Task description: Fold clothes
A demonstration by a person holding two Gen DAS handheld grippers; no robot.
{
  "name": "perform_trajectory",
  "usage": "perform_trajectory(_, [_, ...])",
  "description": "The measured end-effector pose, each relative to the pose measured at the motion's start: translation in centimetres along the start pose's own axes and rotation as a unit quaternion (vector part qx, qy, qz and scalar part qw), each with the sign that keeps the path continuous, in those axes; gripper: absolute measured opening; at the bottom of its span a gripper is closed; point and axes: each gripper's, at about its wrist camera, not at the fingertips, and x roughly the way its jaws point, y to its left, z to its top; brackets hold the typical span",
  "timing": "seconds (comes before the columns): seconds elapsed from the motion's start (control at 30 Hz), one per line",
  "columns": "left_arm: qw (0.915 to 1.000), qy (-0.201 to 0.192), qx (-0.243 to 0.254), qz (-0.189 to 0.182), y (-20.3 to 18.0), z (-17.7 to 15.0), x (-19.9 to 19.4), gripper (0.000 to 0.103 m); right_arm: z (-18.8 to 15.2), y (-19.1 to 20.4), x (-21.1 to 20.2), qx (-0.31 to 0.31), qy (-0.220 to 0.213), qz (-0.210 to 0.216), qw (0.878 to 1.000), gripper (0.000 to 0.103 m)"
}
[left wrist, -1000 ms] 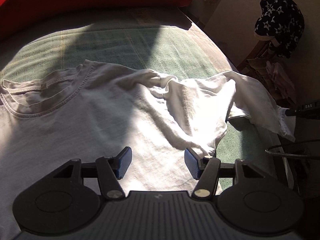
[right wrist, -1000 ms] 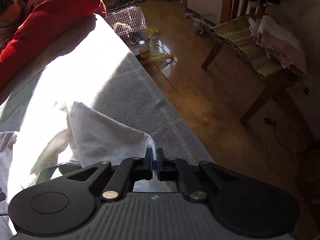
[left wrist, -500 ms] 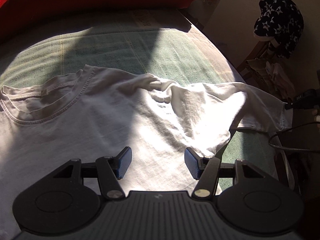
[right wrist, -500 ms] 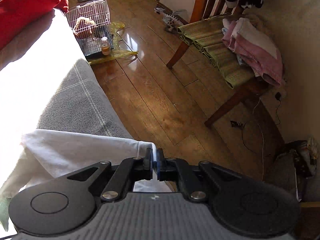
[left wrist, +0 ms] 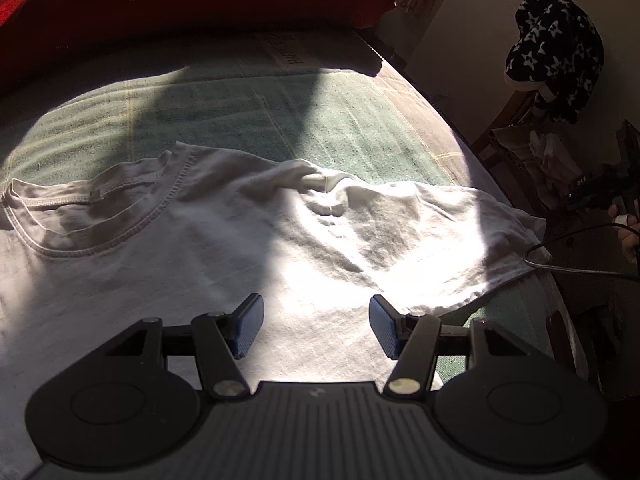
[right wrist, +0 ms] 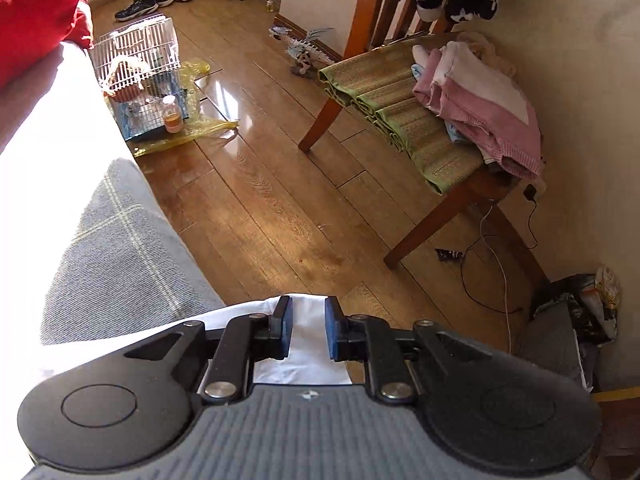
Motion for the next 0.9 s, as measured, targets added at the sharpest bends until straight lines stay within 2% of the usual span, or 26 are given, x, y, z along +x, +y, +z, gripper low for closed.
perform_trajectory(0.17, [0.9995,-0.007,-0.027,0.014,1.6,-0.4,-0.3,0.058,-2.0,6.0,-3.5,-0.077,-0.017,0.105,0.991,0.019])
perform_trajectory(0.3, [0.9989,-0.014,-0.039,0.024,2.9,-0.8,-0.8,0.058,-3.6,12.8,-5.4,-0.155,-0.020,0.196,0.968,0.019])
perform_trajectory(0.47, [0.9973,-0.020,-0.064,0.029,4.8,-2.0,-1.5,0.058,-5.3,21.3,-6.2,-0.226,-0.028,0.265,0.937,0.019])
perform_trajectory(0.53, [0.9963,-0.022,-0.078,0.029,5.8,-2.5,-1.8,0.058,-5.6,24.1,-6.2,-0.259,-0.036,0.280,0.924,0.019])
perform_trajectory(0.67, [0.9949,-0.027,-0.091,0.033,7.3,-3.3,-2.5,0.058,-6.4,28.1,-5.5,-0.324,-0.027,0.276,0.904,0.019])
perform_trajectory(0.8, [0.9932,-0.038,-0.107,0.028,8.4,-3.9,-3.3,0.059,-8.2,29.6,-5.9,-0.385,-0.027,0.262,0.884,0.019])
perform_trajectory(0.9, [0.9920,-0.044,-0.116,0.025,8.9,-4.0,-3.5,0.064,-9.0,30.0,-6.7,-0.420,-0.033,0.254,0.871,0.019])
